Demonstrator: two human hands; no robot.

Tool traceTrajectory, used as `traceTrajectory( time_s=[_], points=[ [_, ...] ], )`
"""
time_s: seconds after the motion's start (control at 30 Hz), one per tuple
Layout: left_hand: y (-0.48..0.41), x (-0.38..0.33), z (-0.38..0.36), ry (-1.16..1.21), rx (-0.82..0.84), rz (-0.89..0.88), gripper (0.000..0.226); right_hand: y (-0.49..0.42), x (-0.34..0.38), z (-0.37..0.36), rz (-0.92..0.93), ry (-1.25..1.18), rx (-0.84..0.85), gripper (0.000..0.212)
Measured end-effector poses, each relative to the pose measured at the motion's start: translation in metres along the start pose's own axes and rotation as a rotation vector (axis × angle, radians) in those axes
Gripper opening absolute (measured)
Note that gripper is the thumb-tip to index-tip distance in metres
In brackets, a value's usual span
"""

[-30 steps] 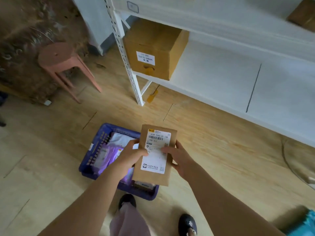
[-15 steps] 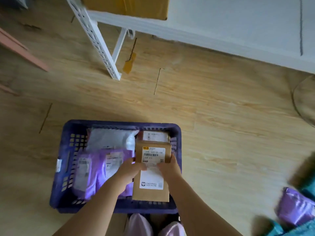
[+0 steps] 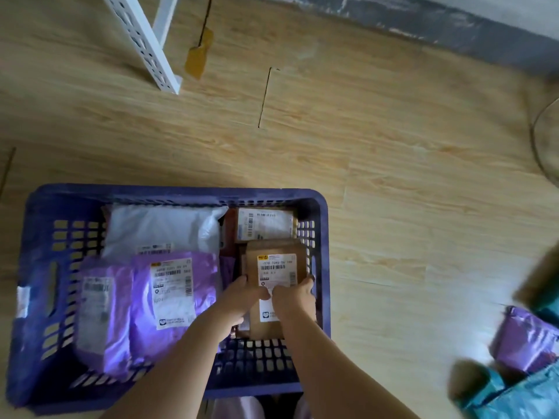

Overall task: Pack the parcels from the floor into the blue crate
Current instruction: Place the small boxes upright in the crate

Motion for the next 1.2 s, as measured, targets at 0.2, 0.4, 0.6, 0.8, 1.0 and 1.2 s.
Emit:
traceTrajectory(
  time_s=[0.2, 0.4, 0.6, 0.8, 1.0, 1.2],
  points=[
    [0.005, 0.001, 0.002, -0.097, 0.029, 0.001, 0.044, 0.012, 0.005, 0.011, 0.123, 0.179, 0.045, 0.077],
    [0.012, 0.004, 0.005, -0.040, 0.015, 0.055, 0.045, 0.011, 0.009, 0.017, 0.183, 0.265, 0.096, 0.081],
    [0.011, -0.006, 0.007, -0.016, -0.037, -0.040, 0.069, 0.006, 0.020, 0.012, 0.218, 0.291, 0.012, 0.077],
    [0.015, -0.003, 0.010, -0.200, -0.041, -0.033, 0.049, 0.004, 0.009, 0.013, 0.214, 0.357, 0.050, 0.051],
    [0.011, 0.005, -0.002, -0.247, -0.018, -0.006, 0.061, 0.002, 0.006, 0.016, 0.174, 0.372, 0.127, 0.056],
    [0.014, 0.005, -0.010, -0.212, 0.053, -0.023, 0.058, 0.013, 0.006, 0.011, 0.165, 0.324, 0.119, 0.069]
  ],
)
Point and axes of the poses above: each hand's wrist, its own y-axis away from the middle knuckle, its own z-axis out of the back of the hand, x = y × z, the point moved 6 cm from there along -y, towards the middle knuckle, and after that the axes turned 10 degrees about z, right-handed, at the moved point
